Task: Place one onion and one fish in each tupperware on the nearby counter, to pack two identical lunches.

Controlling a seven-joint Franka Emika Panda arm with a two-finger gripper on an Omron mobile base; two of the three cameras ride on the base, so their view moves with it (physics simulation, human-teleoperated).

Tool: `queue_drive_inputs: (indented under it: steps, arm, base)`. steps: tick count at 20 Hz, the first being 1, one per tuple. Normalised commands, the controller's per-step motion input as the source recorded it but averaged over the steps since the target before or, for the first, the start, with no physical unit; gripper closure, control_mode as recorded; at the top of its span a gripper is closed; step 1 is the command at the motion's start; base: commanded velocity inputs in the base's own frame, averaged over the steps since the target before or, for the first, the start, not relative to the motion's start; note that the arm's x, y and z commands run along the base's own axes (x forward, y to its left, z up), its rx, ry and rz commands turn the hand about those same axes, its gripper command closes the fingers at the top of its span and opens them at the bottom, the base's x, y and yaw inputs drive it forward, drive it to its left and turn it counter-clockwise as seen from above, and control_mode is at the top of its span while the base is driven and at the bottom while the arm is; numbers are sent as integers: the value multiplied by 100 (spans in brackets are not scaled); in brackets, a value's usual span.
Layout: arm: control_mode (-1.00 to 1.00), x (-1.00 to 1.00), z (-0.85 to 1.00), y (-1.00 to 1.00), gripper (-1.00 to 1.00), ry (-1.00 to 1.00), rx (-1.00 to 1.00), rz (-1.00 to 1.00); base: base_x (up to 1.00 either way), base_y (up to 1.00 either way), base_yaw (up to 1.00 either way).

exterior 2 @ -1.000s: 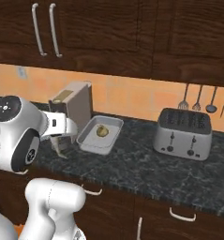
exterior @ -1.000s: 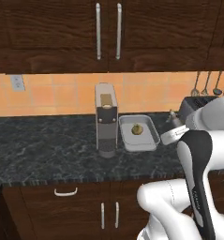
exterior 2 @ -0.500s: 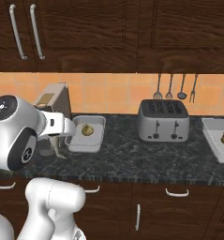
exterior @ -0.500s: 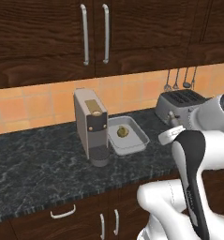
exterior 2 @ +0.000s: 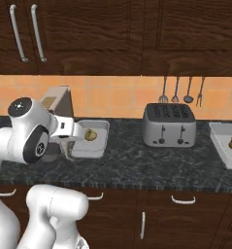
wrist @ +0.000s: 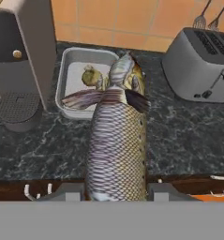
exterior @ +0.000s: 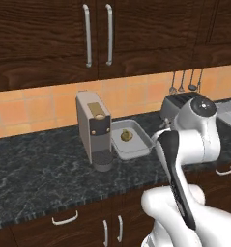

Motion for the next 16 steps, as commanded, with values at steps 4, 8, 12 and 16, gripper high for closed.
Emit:
queue_drive_inputs:
  steps: [4,8,12,16]
  arm:
    - [-100,84,-77,-3,100,16,3,69]
    - [-100,95,-67,0,100,13,0,80]
    - [-100,97,-41,1,100,8,0,70]
    - [-100,99,-24,3,100,7,-1,54]
  base:
    - [0,0,0]
    - [0,0,0]
    - [0,0,0]
    - [0,0,0]
